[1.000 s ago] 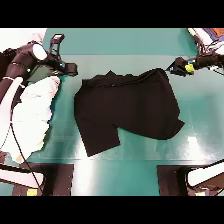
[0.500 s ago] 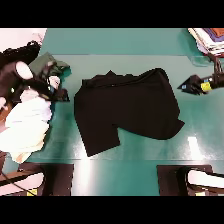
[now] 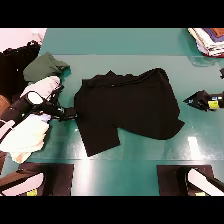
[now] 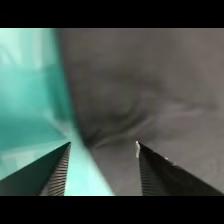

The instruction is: Fold the shirts.

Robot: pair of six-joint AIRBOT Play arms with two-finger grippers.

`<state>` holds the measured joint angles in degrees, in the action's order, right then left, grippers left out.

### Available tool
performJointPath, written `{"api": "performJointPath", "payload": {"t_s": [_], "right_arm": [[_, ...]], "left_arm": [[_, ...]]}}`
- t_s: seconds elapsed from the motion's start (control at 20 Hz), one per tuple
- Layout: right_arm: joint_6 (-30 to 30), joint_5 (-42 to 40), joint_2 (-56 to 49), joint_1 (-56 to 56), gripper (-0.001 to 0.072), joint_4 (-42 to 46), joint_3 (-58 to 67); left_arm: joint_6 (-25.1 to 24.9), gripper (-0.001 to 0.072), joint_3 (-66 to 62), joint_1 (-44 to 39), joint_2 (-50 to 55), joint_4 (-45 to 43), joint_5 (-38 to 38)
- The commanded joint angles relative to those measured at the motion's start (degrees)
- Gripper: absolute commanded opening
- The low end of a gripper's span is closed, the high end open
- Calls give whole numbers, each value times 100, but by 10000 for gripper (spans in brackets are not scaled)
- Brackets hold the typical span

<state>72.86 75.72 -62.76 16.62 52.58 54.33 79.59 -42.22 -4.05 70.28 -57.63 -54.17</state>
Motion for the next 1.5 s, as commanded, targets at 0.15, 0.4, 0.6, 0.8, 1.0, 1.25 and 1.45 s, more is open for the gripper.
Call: {"api": "performJointPath", "payload": {"t_s": [0.15, 0.4, 0.6, 0.8, 1.0, 1.25, 1.45], "right_arm": [[28, 109, 621, 728, 376, 658, -739], [107, -9, 841, 1412, 377, 1123, -1823], [70, -428, 297, 1147, 377, 844, -2218], [72, -905, -295, 612, 377, 647, -1910], [68, -1019, -723, 162, 165, 560, -1497], [66, -763, -494, -116, 14, 551, -1049], [74, -769, 505, -116, 14, 459, 195]], "left_arm": [[101, 37, 28, -310, -11, 157, 706], [94, 29, -437, -310, -70, 240, 516], [94, 29, -446, -310, -68, 236, 485], [94, 29, -446, -310, -63, 232, 470], [92, 29, -446, -310, -63, 232, 468], [59, 27, -828, -247, -673, 28, 409], [94, 29, -2221, 57, -1928, -109, -197]]}}
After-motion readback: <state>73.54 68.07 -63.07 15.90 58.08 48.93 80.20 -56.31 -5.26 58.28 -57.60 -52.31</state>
